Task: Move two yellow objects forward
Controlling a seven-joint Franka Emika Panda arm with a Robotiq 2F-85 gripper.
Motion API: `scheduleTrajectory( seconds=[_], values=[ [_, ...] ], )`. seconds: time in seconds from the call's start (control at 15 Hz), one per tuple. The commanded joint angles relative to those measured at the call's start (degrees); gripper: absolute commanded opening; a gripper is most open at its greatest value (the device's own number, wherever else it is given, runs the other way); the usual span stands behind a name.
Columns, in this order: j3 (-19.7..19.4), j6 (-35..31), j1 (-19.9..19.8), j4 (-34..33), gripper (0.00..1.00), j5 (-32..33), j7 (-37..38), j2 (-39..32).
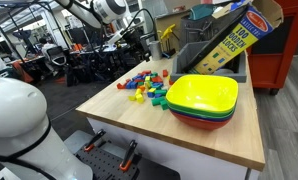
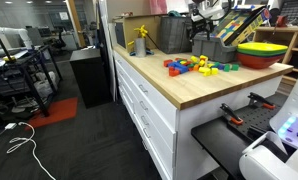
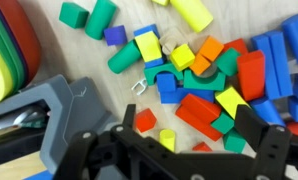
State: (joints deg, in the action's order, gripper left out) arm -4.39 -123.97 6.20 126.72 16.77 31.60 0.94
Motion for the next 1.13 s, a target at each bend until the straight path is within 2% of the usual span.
scheduleTrajectory(
  seconds=[0.0,0.27,0.67,0.73,0.8,1.07],
  values=[
    [3.4,3.4,-1.8,7.6,1.00,-4.9,-1.9,11.6],
    [8.2,8.6,-1.3,10.9,1.00,-9.2,-1.4,19.3],
    [16.5,14.8,0.9,11.6,1.00,-14.0,-0.6,26.6],
    [17.2,15.5,1.5,11.5,1.00,-16.0,-0.6,27.0],
    [17.3,14.0,-0.2,10.4,1.00,-14.1,-1.0,24.6],
    [18.1,14.1,-0.2,10.4,1.00,-14.3,-0.9,24.9]
  ],
)
